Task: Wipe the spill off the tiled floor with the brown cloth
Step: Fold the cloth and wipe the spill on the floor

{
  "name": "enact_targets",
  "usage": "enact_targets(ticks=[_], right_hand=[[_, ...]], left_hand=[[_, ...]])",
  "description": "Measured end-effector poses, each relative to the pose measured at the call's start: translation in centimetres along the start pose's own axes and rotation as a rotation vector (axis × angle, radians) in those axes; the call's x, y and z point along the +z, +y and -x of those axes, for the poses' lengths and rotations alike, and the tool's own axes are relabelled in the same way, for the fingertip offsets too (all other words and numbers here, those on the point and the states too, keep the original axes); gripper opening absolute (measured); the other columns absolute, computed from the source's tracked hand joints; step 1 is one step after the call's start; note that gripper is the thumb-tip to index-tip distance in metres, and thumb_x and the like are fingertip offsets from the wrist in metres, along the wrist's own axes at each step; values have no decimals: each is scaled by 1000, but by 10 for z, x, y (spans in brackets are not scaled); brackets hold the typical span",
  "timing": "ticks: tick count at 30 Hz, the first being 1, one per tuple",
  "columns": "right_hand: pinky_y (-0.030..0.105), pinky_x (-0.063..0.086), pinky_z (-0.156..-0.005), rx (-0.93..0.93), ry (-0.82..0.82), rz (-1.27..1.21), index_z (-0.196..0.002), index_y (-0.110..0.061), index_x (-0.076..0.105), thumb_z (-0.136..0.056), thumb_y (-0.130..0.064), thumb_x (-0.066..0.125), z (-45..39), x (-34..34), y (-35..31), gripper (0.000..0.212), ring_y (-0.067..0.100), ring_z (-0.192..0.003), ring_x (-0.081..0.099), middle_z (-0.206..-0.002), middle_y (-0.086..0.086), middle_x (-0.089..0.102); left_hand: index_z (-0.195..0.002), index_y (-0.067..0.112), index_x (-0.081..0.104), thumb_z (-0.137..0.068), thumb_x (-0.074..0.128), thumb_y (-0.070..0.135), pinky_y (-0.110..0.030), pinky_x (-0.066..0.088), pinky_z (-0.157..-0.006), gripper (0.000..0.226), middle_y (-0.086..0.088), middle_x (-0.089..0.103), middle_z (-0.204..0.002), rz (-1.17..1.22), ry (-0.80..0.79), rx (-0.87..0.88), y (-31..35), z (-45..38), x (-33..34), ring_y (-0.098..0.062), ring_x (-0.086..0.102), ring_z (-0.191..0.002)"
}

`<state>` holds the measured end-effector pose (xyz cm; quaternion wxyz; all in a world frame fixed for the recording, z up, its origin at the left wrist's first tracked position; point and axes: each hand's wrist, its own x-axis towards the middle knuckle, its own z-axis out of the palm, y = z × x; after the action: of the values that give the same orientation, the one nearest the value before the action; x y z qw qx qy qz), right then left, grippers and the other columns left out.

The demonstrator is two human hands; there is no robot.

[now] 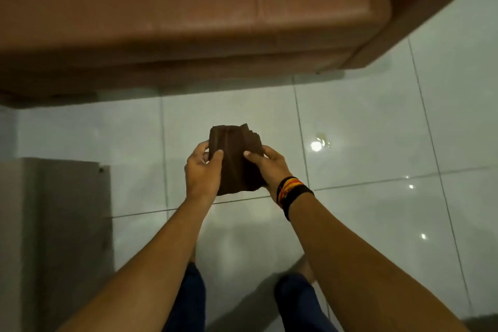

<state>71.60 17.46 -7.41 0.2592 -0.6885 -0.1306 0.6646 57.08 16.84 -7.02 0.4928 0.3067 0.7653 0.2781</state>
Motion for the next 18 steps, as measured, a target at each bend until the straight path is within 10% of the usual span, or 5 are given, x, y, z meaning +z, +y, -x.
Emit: enact_targets(ticks=[4, 14, 18], right_hand=[[29, 57, -77, -15, 169, -47, -120, -13, 67, -94, -12, 69, -50, -87, 32, 26, 18, -91, 68, -106, 4, 70], [48, 54, -106, -25, 478, -1, -139, -10, 57, -95, -17, 68, -216, -227, 151, 46, 34, -118, 66, -130, 14, 68], [45, 46, -112, 97, 502, 246, -152, -10, 39, -98, -26, 63, -238, -242, 203, 61, 37, -131, 57, -146, 18, 57]], left_hand=[[-132, 25, 64, -100, 63, 29, -44, 62, -96, 32, -8, 74, -126, -56, -197, -35, -33, -11, 101, -27, 71, -113], [-154, 23, 47, -102, 60, 20, -48, 53, -110, 53, -9, 61, -147, -254, -536, 37, -162, -86, 307, -29, 60, -134], [-163, 21, 28, -106, 49, 33, -48, 27, -127, 62, -10, 34, -168, -746, -525, 493, -173, -112, 304, -29, 32, -155]])
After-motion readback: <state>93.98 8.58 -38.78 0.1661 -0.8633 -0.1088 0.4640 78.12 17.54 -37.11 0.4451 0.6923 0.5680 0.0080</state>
